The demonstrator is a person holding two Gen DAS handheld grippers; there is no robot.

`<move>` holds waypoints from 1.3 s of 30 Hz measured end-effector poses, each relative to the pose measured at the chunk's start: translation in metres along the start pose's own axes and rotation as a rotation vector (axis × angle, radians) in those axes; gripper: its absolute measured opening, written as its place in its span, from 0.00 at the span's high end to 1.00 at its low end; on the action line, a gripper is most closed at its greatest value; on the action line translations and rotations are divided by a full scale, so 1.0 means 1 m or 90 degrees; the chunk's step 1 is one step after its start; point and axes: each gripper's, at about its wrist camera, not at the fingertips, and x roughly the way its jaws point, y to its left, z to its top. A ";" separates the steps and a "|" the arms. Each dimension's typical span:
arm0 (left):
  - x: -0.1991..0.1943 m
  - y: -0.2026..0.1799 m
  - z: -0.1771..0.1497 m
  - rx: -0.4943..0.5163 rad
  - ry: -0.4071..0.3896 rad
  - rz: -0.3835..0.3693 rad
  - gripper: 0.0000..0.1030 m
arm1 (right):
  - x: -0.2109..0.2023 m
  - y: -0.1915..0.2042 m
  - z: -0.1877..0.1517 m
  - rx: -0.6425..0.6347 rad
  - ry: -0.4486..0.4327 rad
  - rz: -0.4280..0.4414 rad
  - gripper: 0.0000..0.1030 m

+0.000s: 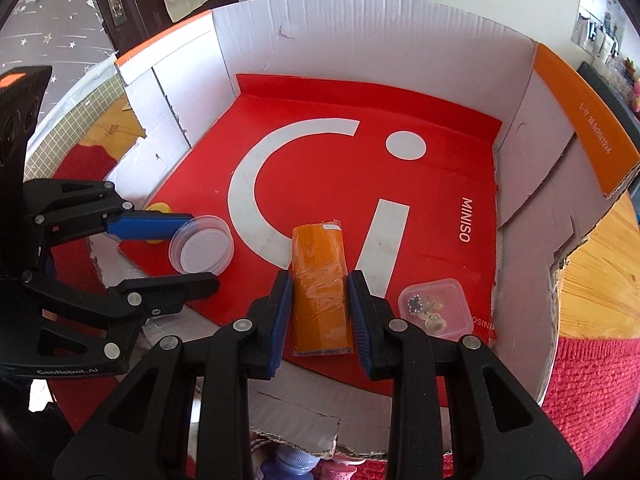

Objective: Organize objects
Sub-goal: 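Lower the orange tube into the cardboard box and release while the left gripper places the clear lid inside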

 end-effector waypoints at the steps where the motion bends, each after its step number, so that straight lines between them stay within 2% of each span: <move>1: 0.000 0.000 0.000 0.002 0.001 0.000 0.59 | 0.000 0.000 0.000 0.000 0.000 -0.004 0.73; 32: 0.001 -0.003 0.000 0.020 0.002 0.006 0.58 | 0.003 0.006 0.000 0.005 0.000 -0.042 0.73; 39: -0.001 -0.001 0.001 0.021 0.000 0.007 0.53 | 0.003 0.007 0.001 0.005 0.001 -0.047 0.73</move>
